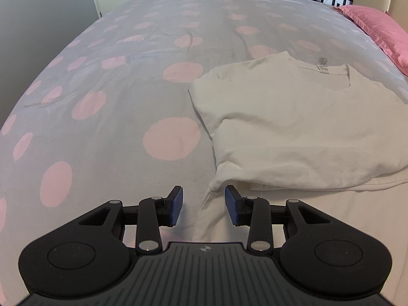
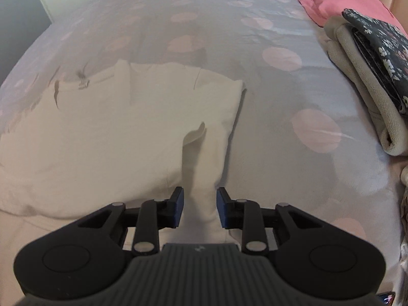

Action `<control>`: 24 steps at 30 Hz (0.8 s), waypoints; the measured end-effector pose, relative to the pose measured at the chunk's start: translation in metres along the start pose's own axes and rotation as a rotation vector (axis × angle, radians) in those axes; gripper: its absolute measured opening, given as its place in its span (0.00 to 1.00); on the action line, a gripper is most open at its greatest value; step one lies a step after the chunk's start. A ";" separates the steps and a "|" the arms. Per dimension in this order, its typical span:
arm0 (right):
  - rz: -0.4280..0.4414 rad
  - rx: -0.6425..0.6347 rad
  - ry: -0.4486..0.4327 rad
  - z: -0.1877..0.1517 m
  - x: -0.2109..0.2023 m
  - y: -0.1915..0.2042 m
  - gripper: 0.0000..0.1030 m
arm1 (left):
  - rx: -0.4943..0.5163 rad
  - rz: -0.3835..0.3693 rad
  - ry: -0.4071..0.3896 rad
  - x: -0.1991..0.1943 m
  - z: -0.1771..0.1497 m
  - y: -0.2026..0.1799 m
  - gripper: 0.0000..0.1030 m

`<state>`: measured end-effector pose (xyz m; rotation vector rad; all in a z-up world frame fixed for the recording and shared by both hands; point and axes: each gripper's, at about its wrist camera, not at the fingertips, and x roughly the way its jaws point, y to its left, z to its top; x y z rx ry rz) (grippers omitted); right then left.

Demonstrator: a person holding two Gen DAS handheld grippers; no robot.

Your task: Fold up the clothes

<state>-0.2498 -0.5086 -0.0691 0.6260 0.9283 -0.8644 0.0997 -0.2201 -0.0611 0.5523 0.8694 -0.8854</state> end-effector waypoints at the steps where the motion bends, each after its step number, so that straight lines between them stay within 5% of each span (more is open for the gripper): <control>1: -0.001 -0.019 0.000 -0.001 0.001 0.004 0.29 | 0.001 0.000 0.001 0.001 0.000 0.000 0.33; 7: 0.042 -0.088 -0.062 0.009 0.005 0.031 0.29 | -0.005 -0.005 0.008 0.005 0.000 -0.002 0.33; 16: 0.084 0.057 -0.016 0.022 0.029 0.028 0.30 | -0.052 -0.026 0.006 0.007 0.003 0.007 0.34; 20: 0.105 0.125 0.014 0.022 0.027 0.018 0.13 | -0.063 -0.039 0.001 0.007 0.005 0.008 0.34; 24: 0.107 0.149 0.004 0.022 0.009 0.015 0.10 | -0.045 -0.029 0.002 0.008 0.004 0.004 0.34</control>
